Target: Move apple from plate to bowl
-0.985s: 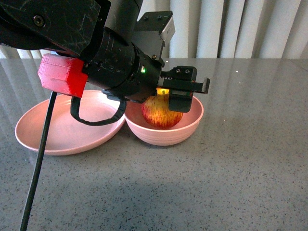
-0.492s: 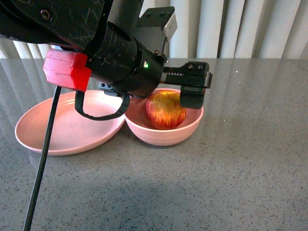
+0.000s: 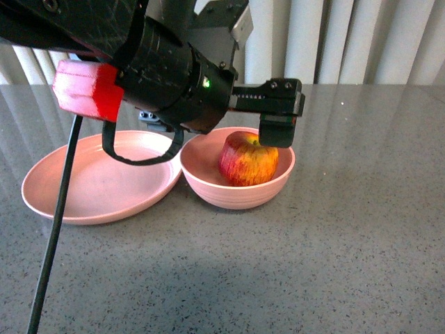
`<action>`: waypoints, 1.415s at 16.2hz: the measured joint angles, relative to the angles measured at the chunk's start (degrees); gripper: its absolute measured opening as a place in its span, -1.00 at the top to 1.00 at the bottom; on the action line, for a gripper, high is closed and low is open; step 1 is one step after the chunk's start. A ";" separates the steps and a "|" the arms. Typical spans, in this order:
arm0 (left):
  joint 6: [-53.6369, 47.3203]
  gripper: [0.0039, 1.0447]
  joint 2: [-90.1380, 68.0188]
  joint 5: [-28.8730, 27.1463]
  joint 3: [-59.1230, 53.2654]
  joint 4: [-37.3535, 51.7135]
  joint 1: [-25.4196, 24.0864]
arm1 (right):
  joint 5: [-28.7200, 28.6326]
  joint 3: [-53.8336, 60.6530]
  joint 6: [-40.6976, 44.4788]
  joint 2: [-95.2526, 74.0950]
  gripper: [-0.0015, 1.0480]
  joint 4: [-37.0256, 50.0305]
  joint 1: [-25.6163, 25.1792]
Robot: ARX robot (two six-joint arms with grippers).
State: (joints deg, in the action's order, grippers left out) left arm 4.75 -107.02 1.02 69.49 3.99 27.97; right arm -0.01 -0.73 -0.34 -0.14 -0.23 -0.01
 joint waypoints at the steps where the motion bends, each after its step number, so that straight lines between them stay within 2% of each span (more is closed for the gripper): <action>1: 0.02 -0.88 1.68 0.20 -0.24 0.57 0.00 | 0.00 0.00 0.00 0.00 -0.87 0.00 0.00; 6: 0.85 -0.88 13.16 -0.85 -3.30 5.86 -1.25 | 0.00 0.00 0.00 0.00 -0.87 -0.02 0.00; 11: -1.95 -0.84 34.47 -4.15 -16.55 11.32 -10.54 | 0.00 0.00 0.02 0.00 -0.87 0.00 0.00; 12: -3.02 -0.60 39.58 -11.21 -22.23 17.31 -12.68 | 0.00 0.00 0.00 0.00 -0.87 0.00 0.00; 13: -3.52 -0.39 44.26 -13.25 -27.95 20.11 -14.71 | 0.00 0.00 0.00 0.00 -0.87 -0.02 0.00; 14: -3.69 -0.11 48.13 -13.20 -34.42 22.51 -16.96 | 0.00 0.00 0.00 0.00 -0.87 -0.02 0.00; 16: -3.74 0.34 50.86 -10.56 -42.75 24.76 -18.45 | -0.02 0.00 0.00 0.00 -0.87 0.00 0.00; 18: -3.76 0.61 53.33 -9.27 -46.97 25.97 -19.50 | 0.00 0.00 0.00 0.00 -0.87 -0.02 0.00; 20: -3.72 0.99 57.53 -8.11 -50.90 27.58 -21.09 | 0.00 0.00 0.00 0.00 -0.87 -0.02 0.00; 23: -3.76 0.98 61.00 -6.67 -55.84 27.69 -22.62 | 0.00 0.00 0.00 0.00 -0.87 0.00 0.00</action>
State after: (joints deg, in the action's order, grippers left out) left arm 0.99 -46.02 -5.65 13.65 31.68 5.34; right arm -0.01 -0.73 -0.34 -0.14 -0.23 -0.01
